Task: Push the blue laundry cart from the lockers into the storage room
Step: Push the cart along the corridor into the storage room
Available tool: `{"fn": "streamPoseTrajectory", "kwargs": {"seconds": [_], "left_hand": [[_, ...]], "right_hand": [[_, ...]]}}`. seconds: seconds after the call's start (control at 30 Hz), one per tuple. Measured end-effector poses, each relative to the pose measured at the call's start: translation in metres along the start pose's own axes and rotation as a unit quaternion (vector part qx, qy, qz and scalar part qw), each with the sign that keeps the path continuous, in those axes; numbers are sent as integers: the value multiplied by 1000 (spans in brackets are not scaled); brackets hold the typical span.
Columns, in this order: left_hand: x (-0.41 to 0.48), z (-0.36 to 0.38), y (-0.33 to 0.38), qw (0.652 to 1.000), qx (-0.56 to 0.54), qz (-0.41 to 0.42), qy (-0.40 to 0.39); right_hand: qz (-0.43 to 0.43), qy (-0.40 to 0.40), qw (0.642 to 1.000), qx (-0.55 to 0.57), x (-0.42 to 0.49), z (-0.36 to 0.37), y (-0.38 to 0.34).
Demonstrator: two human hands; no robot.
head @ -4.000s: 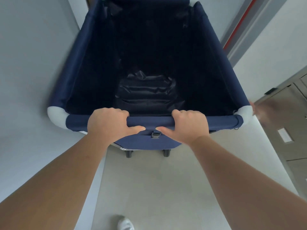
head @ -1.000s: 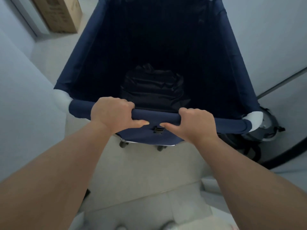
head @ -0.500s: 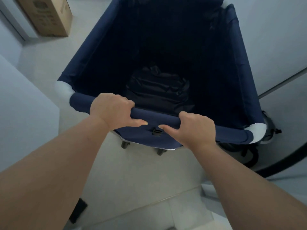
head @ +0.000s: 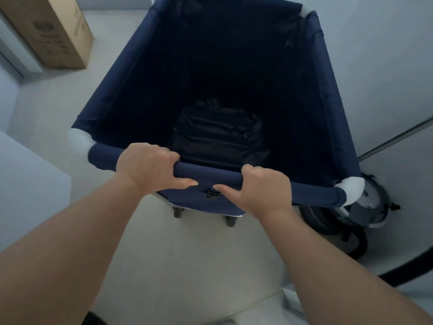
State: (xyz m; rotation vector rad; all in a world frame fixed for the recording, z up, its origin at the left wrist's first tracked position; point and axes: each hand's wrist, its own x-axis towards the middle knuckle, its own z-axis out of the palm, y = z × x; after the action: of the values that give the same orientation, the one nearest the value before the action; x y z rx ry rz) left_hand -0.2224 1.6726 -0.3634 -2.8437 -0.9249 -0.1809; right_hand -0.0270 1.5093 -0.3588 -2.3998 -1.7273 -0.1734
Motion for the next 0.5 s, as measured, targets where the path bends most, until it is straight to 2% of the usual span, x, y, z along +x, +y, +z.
{"fn": "streamPoseTrajectory", "kwargs": {"seconds": [0.5], "left_hand": [[128,26,-56,999,-15,39,13]], "right_hand": [[30,0,999,-12,129,24,25]]}}
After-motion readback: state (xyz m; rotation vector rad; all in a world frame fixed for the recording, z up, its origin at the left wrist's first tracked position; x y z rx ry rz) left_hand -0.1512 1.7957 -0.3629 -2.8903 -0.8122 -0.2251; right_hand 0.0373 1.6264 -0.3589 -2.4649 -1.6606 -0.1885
